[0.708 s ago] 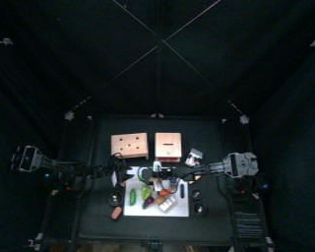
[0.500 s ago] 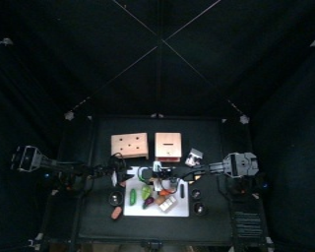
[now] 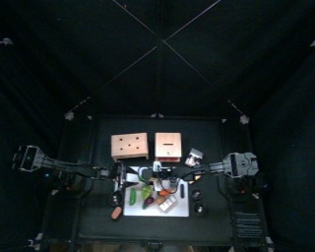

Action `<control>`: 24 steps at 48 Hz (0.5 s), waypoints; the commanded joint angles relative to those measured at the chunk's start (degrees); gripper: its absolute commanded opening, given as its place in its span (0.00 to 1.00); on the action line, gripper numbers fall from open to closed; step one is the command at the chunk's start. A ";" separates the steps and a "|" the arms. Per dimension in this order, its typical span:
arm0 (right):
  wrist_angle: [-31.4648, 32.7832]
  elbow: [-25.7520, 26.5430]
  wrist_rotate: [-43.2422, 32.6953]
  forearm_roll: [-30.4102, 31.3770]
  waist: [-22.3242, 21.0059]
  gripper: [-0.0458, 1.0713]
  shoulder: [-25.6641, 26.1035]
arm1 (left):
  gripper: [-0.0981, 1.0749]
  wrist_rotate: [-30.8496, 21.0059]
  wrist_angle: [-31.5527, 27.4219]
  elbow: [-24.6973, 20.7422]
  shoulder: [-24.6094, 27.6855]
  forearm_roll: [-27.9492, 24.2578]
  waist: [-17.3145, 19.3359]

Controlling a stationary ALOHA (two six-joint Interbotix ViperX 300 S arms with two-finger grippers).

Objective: Remove corn husk piece

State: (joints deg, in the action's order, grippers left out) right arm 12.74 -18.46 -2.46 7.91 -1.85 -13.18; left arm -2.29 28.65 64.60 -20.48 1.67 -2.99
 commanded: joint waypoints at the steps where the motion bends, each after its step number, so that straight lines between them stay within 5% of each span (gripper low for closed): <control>1: -0.18 1.58 0.00 0.00 -0.18 0.64 2.29 | 0.84 0.79 0.26 -1.67 1.58 -0.70 -0.26; 24: -0.18 1.58 0.00 0.00 -0.35 0.64 2.29 | 0.87 13.01 0.18 -3.60 8.61 6.68 -0.18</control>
State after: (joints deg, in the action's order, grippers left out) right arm 12.74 -18.46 -2.46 7.91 -1.85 -13.18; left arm 9.05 28.56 62.67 -12.04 6.86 -3.08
